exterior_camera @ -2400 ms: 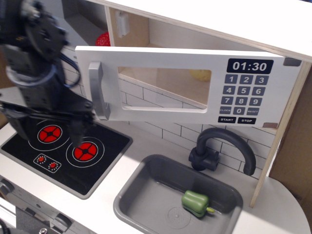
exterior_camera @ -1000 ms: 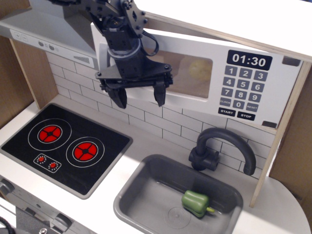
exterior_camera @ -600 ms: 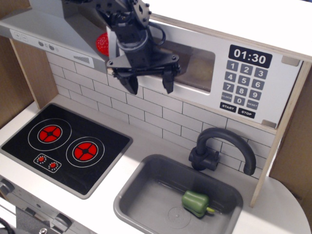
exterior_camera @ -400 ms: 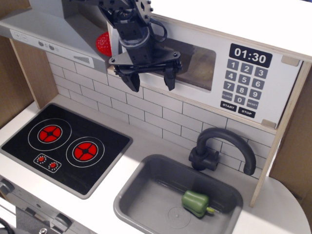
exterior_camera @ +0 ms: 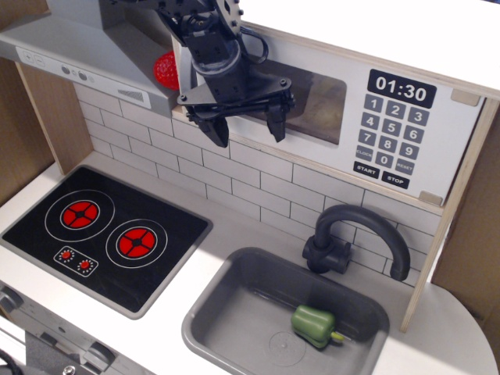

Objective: Close microwave

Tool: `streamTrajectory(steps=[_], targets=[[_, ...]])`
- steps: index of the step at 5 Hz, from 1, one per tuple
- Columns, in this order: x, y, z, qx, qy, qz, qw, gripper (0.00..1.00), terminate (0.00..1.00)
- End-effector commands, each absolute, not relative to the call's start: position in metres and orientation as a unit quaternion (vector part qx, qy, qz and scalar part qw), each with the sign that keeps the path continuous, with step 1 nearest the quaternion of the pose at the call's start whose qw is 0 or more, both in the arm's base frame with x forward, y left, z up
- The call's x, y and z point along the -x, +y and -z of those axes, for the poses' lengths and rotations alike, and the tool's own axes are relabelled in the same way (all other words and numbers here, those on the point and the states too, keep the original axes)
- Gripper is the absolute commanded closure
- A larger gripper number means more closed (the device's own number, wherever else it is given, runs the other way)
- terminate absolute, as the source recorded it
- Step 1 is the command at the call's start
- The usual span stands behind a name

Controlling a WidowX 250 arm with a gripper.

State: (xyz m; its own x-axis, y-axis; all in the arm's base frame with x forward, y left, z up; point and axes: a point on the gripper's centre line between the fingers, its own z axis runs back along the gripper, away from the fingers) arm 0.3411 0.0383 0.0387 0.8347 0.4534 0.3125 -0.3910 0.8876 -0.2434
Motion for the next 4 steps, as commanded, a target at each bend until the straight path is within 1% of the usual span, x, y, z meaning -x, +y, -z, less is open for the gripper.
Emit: streamTrajectory(steps=[1,2,3,4], targets=[[-0.35,0.055,-0.072,0.08,-0.24,-0.216,0.943,0.0,0.0],[-0.31,0.055,-0.072,0.058,-0.198,-0.192,0.96,0.0,0.0],[-0.28,0.055,-0.068,0.011,-0.147,-0.196,0.969,0.0,0.0],[-0.28,0.055,-0.068,0.011,-0.147,-0.196,0.969,0.0,0.0]])
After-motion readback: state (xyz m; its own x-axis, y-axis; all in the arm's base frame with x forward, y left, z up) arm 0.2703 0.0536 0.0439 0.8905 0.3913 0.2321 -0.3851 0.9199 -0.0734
